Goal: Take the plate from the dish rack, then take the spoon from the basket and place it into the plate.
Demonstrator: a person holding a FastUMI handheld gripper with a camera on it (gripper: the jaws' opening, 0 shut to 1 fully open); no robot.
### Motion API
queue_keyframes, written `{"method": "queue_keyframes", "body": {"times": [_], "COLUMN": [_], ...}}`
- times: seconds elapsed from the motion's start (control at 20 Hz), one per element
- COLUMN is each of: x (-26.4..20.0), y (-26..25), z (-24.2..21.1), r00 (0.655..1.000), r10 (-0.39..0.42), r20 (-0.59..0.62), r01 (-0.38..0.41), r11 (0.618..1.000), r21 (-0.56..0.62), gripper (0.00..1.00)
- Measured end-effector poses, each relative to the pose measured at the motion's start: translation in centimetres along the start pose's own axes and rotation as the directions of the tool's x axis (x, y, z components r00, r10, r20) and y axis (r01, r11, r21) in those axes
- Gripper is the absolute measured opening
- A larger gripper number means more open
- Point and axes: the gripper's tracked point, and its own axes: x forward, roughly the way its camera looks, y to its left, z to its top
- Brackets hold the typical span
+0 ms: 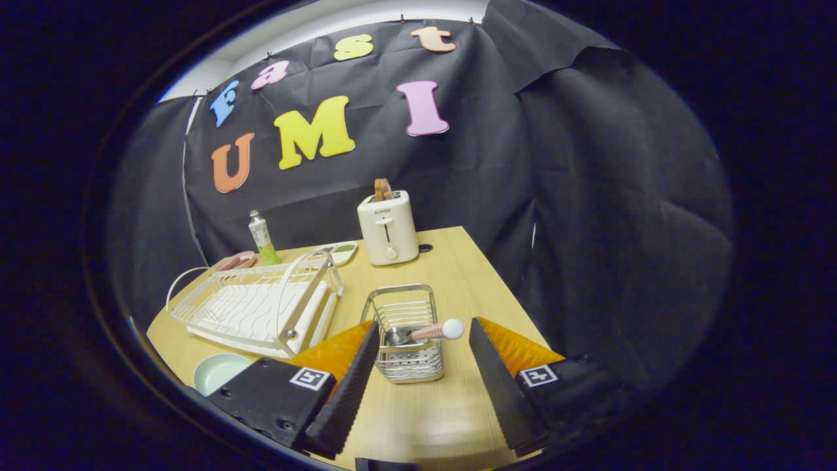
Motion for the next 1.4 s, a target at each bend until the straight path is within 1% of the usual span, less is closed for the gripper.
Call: {"method": "queue_keyframes", "body": {"times": [0.1, 0.15, 0.35, 0.45, 0.55, 0.6, 0.7, 0.85, 1.0, 1.25, 1.4], "x": [0.6, 0.5, 0.6, 1.0, 1.4, 1.4, 1.5, 1.4, 0.2, -3.3, -6.0], "y": [0.6, 0.7, 1.0, 1.8, 2.2, 2.7, 3.4, 4.2, 4.9, 5.5, 6.3], "z": [-0.3, -0.3, 1.2, 1.0, 1.1, 1.6, 2.2, 3.0, 4.6, 7.4, 8.9], "r00": [0.999, 0.999, 1.0, 1.0, 1.0, 1.0, 1.0, 0.999, 0.993, 0.965, 0.943], "r10": [0.026, 0.023, -0.002, 0.008, 0.007, 0.01, 0.014, 0.002, -0.006, -0.023, -0.018], "r20": [-0.021, -0.027, 0.027, 0.002, -0.014, 0.002, 0.022, 0.044, 0.116, 0.26, 0.331], "r01": [-0.026, -0.023, 0.003, -0.007, -0.008, -0.009, -0.012, 0.005, 0.029, 0.085, 0.096], "r11": [1.0, 1.0, 0.999, 0.998, 0.996, 0.995, 0.993, 0.987, 0.98, 0.97, 0.97], "r21": [-0.007, -0.016, -0.041, -0.062, -0.087, -0.095, -0.114, -0.162, -0.196, -0.229, -0.222], "gripper": [0.82, 0.76, 0.55, 0.45, 0.31, 0.26, 0.22, 0.21, 0.21, 0.21, 0.21]}}
